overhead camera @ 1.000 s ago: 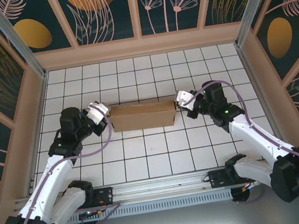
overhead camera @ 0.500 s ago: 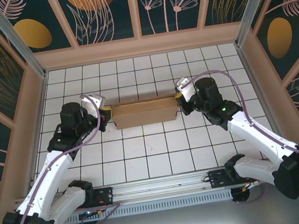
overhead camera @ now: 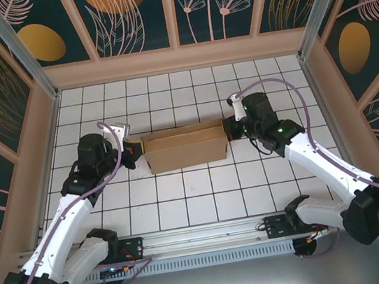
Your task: Fold the paper box
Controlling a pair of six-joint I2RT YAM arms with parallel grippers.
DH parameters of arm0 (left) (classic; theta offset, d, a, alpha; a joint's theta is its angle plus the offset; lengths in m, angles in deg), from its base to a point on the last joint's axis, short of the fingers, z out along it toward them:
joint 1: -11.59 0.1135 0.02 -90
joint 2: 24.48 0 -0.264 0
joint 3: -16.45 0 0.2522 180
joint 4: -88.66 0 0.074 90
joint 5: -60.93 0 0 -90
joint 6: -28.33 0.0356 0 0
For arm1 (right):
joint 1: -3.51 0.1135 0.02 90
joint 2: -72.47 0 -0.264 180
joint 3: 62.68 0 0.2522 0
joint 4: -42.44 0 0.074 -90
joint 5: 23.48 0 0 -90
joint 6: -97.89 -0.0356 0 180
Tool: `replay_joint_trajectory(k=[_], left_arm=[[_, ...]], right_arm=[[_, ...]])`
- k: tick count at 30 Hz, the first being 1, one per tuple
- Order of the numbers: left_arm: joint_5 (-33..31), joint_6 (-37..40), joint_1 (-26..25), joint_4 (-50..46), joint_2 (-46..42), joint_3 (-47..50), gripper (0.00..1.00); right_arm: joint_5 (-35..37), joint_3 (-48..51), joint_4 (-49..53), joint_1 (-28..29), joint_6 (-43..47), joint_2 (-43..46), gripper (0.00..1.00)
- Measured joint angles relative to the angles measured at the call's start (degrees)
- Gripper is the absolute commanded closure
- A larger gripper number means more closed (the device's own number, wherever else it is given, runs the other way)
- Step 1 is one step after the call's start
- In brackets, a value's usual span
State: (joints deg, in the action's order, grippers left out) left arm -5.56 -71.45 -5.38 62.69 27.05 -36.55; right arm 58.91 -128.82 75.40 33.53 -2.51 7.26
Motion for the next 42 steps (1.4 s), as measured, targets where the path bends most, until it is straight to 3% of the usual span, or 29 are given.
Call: replay_joint_trajectory(k=[15,31,42], left_arm=[[-1.05,-1.44,-0.09,-0.09,-0.13,0.9,1.0],[-1.49,-1.42,-0.52,-1.6,-0.09,-0.11,1.0],[-1.88,-3.37,-0.63,-2.86,0.55,-1.84,1.0]], right_arm=[[-5.81,-4.48,5.95,-1.77,-11.02,-3.54,1.0],[-3.96,-2.78,7.76,-1.51,-3.39,-0.7,1.0],[-2.64,1.62,3.58,-0.44,-1.88,2.08,1.0]])
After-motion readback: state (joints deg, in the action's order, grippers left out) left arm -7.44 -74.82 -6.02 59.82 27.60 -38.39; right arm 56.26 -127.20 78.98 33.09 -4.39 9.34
